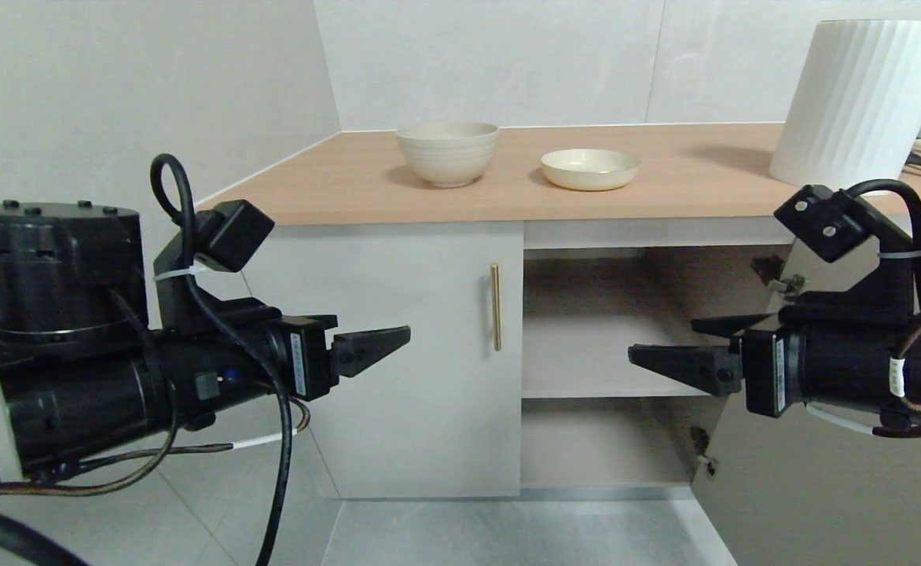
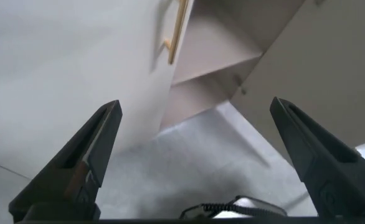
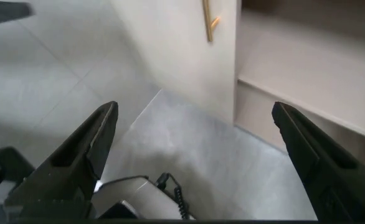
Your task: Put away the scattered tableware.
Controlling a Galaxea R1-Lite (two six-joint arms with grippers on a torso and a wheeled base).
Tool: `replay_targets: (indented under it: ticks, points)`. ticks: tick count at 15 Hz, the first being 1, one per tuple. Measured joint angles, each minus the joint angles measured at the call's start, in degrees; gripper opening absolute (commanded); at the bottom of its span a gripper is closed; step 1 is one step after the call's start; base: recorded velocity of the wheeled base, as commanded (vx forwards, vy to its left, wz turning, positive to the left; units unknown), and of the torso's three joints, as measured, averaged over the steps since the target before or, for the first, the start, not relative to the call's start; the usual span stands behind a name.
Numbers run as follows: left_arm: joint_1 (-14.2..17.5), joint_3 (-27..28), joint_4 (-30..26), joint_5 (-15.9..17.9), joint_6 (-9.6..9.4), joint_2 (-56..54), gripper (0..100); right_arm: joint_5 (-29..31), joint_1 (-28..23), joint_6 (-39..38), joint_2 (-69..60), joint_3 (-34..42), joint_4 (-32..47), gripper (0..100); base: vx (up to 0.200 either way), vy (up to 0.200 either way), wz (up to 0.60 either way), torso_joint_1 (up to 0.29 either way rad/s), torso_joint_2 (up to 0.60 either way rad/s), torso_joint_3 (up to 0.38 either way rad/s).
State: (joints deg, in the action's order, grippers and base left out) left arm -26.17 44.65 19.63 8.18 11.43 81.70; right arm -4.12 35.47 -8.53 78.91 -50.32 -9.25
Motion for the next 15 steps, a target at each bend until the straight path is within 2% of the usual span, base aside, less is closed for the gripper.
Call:
replay_targets:
  ticks: [4,9,15]
  points:
    - [-1.7,1.3,-1.2,-0.1,0.02,-2.6,100,2.9,0.0,-0.1,-0.4,-1.6,1.9,100,0.0,0.0,0.0,0.0,0.0,0.0]
    - [-2.4,1.1,-1.4,-0.1,0.0,-3.4,100,3.2,-0.1,-1.0,-0.9,-1.9,1.9,100,0.0,0.0,0.0,0.0,0.0,0.0]
    - [-2.4,1.1,-1.5,0.0,-0.05,-4.3,100,3.2,-0.1,-1.1,-1.4,-1.8,1.9,100,0.2,0.0,0.0,0.004,0.0,0.002]
